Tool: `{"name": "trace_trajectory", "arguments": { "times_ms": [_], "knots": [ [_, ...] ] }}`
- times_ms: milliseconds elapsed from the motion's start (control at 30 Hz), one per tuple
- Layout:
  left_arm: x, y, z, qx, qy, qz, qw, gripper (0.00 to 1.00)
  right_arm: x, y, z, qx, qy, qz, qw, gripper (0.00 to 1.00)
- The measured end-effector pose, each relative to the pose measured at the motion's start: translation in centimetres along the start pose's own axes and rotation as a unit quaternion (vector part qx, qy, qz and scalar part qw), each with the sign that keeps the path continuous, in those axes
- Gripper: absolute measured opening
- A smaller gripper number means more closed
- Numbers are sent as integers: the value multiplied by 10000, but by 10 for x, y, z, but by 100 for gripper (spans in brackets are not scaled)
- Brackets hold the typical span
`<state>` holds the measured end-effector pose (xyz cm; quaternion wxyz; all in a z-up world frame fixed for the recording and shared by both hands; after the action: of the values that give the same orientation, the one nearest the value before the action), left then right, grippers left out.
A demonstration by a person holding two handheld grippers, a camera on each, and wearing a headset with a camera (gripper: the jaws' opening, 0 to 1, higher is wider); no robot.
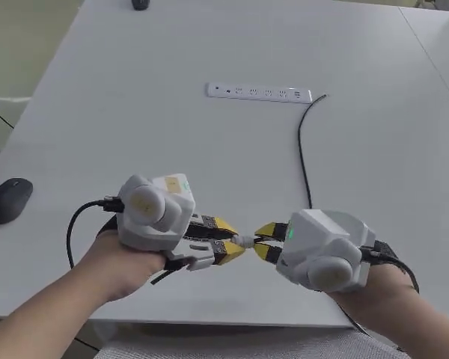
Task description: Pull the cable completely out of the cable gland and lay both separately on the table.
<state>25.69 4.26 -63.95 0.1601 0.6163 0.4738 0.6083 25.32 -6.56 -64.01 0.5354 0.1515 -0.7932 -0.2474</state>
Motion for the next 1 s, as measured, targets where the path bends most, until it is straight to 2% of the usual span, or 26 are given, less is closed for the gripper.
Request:
{"name": "trace_trajectory", "arguments": {
  "times_ms": [100, 200, 300, 367, 467, 567, 600, 700, 767, 800, 900, 1000],
  "knots": [
    [1, 1, 1, 0, 21, -37, 10000, 15, 0, -3, -4, -203, -85, 42, 9997, 1],
    [4, 3, 2, 5, 22, -108, 9999, 15, 2, -4, -6, -760, -6, -74, 9971, 1],
    [4, 4, 2, -21, 38, -120, 9999, 15, 1, -7, -8, -960, -4, 5, 9954, 1],
    [3, 4, 3, -37, 37, -120, 9999, 15, 0, -11, -9, -1238, 58, 36, 9923, 1],
    [4, 4, 3, -40, 52, -131, 9999, 15, -1, -17, -12, -1457, 22, 116, 9893, 1],
    [4, 4, 5, -69, 57, -153, 9998, 15, -2, -25, -15, -1835, 25, 151, 9829, 1],
    [5, 4, 5, -76, 56, -160, 9998, 15, -2, -26, -16, -1853, 24, 147, 9826, 1],
    [6, 4, 5, -125, 61, -187, 9997, 15, -2, -36, -18, -2311, 57, 180, 9727, 1],
    [6, 5, 5, -115, 59, -201, 9997, 15, -3, -42, -19, -2650, 62, 213, 9640, 1],
    [7, 5, 5, -120, 62, -202, 9997, 15, -3, -47, -20, -2856, 83, 275, 9579, 1],
    [7, 5, 5, -122, 59, -199, 9997, 15, -4, -59, -23, -3252, 93, 346, 9450, 1],
    [7, 5, 6, -141, 68, -206, 9997, 15, -4, -69, -24, -3651, 124, 371, 9301, 1]
  ]
}}
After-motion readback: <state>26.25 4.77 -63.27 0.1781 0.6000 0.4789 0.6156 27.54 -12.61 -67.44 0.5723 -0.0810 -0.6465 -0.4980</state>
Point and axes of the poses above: the centre of the closed fingertips' face, and the gripper's own axes: x roughly backward along the fingers, z roughly to its left, y roughly out of its top, the point moved 7 cm from there along x, roughly backward along the fingers, and after that the axes turned 7 degrees about z, right-handed, at the moved point
